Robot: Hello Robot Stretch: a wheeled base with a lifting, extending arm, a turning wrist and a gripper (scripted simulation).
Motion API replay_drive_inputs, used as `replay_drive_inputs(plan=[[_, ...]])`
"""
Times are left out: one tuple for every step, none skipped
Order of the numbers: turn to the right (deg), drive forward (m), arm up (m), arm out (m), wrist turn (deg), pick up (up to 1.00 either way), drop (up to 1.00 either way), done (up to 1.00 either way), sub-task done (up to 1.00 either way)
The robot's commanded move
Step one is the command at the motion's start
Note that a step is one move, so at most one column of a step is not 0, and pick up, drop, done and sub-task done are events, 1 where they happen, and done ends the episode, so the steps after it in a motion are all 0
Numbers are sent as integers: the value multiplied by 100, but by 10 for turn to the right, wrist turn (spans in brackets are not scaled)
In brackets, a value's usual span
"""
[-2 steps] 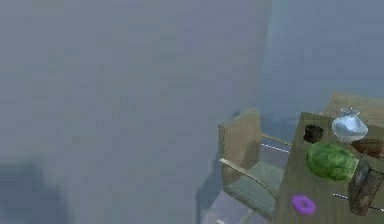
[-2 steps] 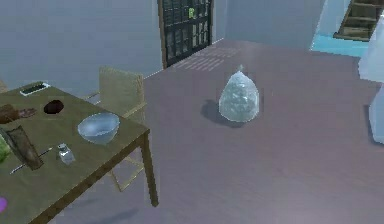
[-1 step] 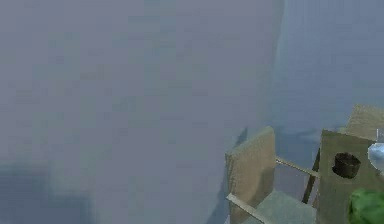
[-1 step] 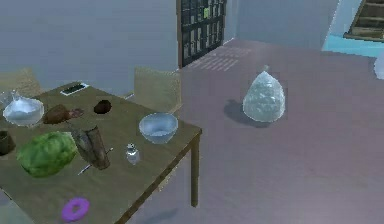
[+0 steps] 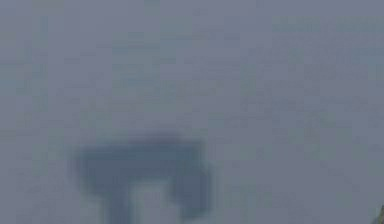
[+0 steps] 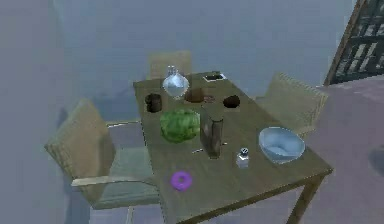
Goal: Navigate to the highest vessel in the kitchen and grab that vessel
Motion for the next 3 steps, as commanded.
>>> replay_drive_inputs(plan=[[450,0,0,0,0,0,0,0,0],[60,0,0,0,0,0,0,0,0],[0,50,0,0,0,0,0,0,0]])
